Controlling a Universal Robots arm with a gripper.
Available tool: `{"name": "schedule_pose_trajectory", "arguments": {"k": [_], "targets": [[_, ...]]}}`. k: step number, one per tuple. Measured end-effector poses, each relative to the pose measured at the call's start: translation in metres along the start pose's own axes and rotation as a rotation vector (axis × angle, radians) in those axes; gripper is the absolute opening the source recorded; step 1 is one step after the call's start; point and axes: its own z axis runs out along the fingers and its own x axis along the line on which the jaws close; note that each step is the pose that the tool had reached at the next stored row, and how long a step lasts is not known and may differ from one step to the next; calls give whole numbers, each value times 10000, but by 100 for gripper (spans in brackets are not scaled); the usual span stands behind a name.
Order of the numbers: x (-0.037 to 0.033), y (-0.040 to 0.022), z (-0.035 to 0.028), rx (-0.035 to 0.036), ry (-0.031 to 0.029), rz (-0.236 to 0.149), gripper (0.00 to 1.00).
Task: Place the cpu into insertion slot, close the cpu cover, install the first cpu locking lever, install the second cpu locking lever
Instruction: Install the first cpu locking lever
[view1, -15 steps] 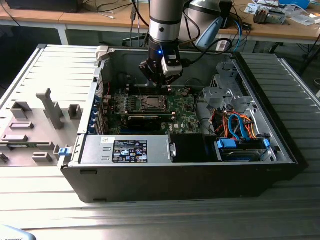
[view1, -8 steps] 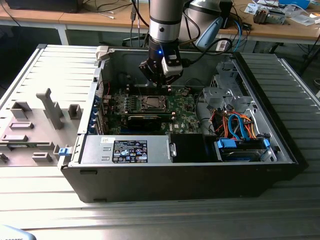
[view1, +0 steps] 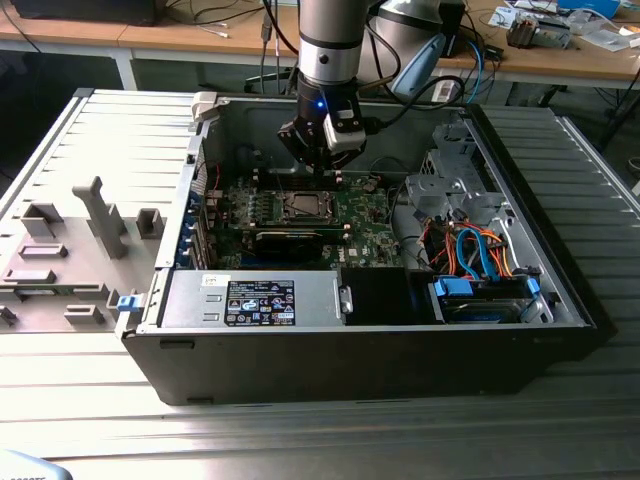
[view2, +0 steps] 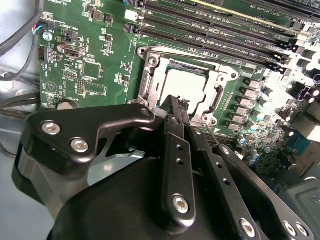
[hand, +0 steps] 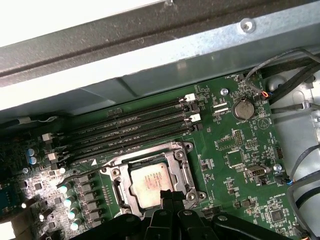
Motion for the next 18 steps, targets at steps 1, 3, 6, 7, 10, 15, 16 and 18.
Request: {"name": "schedule_pose_trajectory", "arguments": {"k": [1, 3, 6, 7, 10, 15, 16, 18], "targets": [[0, 0, 0, 0, 0, -9, 11], [0, 0, 0, 0, -1, -29, 11], [0, 0, 0, -1, -1, -57, 11], [0, 0, 0, -1, -2, -73, 11], [0, 0, 0, -1, -3, -104, 11], [0, 0, 0, -2, -5, -169, 11], [0, 0, 0, -1, -5, -183, 11], [0, 0, 0, -2, -6, -203, 11]]}}
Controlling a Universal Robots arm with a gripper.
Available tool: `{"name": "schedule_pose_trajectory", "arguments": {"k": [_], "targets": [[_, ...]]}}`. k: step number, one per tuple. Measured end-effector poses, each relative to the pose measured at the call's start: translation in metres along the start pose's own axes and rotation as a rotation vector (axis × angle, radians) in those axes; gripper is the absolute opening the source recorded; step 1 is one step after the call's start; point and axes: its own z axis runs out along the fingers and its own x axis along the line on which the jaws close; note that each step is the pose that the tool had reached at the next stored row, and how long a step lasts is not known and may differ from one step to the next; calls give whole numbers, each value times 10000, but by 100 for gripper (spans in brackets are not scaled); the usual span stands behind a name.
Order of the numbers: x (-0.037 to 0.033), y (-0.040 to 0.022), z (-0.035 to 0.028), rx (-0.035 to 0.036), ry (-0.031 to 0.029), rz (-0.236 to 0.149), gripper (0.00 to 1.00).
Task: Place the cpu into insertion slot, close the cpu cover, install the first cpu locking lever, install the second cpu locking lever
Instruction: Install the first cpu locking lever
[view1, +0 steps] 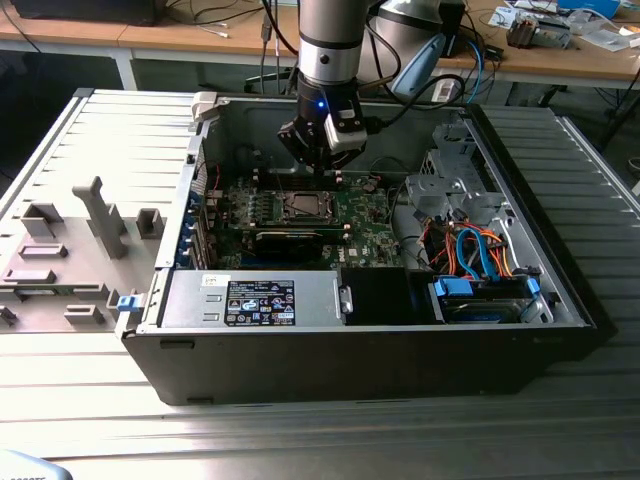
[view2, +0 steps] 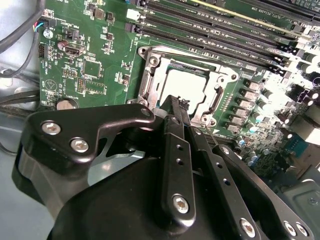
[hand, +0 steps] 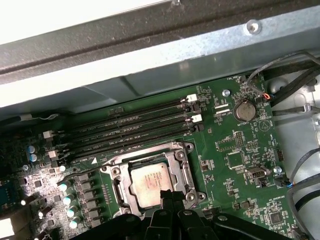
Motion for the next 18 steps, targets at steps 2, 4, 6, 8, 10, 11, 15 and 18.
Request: {"name": "schedule_pose_trajectory", "arguments": {"k": [2, 4, 6, 8, 10, 11, 15, 18], "targets": [[0, 0, 0, 0, 0, -24, 11], [0, 0, 0, 0, -1, -44, 11], [0, 0, 0, -1, -2, -60, 11], [0, 0, 0, 0, -2, -79, 11], [0, 0, 0, -1, -3, -95, 11], [0, 0, 0, -1, -3, -109, 11], [0, 0, 0, -1, -4, -144, 11], [0, 0, 0, -1, -4, -166, 11]]}}
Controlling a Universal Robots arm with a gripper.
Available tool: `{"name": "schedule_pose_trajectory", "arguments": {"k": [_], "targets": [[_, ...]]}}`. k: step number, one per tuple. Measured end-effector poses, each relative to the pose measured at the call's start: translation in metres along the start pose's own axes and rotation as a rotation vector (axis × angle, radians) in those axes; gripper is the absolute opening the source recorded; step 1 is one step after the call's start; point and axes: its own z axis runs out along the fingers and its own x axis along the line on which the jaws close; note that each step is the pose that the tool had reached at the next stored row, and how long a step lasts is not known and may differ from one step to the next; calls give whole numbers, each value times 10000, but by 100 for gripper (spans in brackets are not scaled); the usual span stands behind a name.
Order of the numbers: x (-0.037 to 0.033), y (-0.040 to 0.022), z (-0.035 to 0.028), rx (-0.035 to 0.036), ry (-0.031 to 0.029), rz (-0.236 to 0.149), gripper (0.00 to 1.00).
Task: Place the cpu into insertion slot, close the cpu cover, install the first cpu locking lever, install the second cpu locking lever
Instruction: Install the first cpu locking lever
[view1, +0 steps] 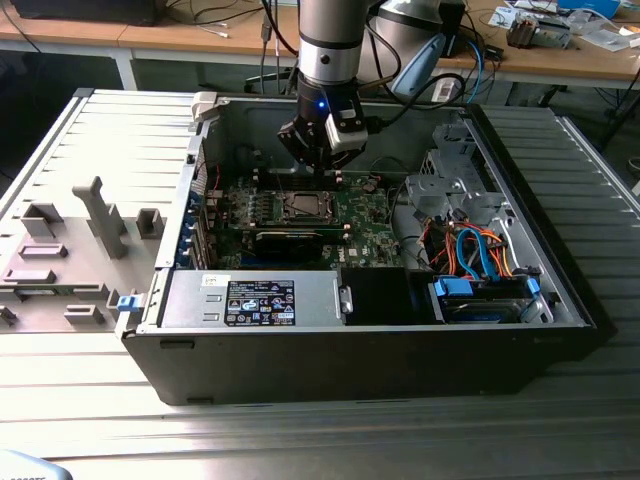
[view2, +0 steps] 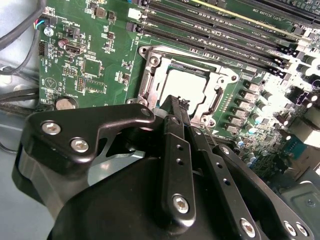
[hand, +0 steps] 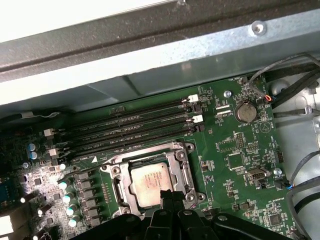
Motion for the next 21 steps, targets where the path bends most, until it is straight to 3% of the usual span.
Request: {"name": "schedule_pose_trajectory", "arguments": {"k": [21], "targets": [[0, 0, 0, -2, -6, -184, 11]]}}
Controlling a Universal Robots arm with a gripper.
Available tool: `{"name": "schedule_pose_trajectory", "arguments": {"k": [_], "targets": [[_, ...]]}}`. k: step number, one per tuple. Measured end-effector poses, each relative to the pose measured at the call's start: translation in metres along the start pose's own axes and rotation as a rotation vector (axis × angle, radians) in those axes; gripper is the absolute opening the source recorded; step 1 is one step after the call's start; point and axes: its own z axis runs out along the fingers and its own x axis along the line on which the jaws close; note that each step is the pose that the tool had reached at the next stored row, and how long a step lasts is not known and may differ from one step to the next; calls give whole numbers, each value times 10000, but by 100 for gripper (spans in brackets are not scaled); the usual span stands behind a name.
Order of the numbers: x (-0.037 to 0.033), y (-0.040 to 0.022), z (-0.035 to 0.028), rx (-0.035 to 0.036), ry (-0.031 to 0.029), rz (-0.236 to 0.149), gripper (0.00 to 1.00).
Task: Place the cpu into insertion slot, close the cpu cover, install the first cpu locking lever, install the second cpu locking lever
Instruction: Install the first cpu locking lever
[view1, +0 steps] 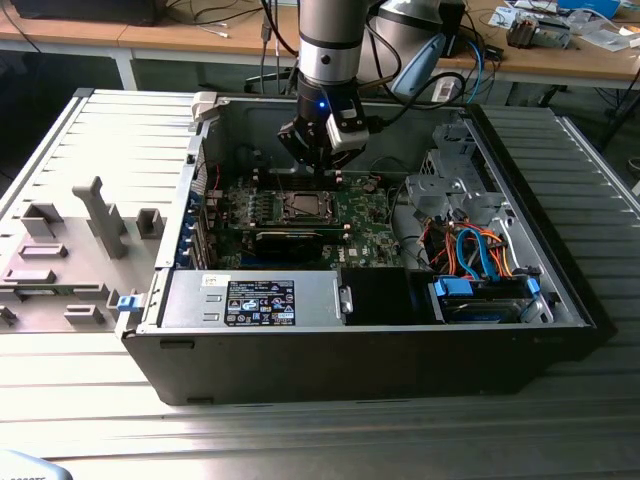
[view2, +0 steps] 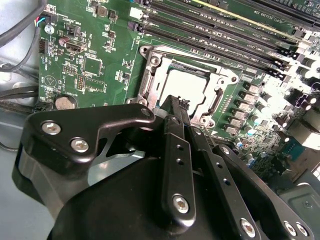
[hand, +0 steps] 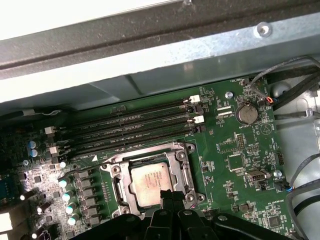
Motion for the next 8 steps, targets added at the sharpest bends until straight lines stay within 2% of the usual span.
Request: {"name": "schedule_pose_trajectory", "arguments": {"k": [8], "targets": [[0, 0, 0, 0, -1, -59, 11]]}}
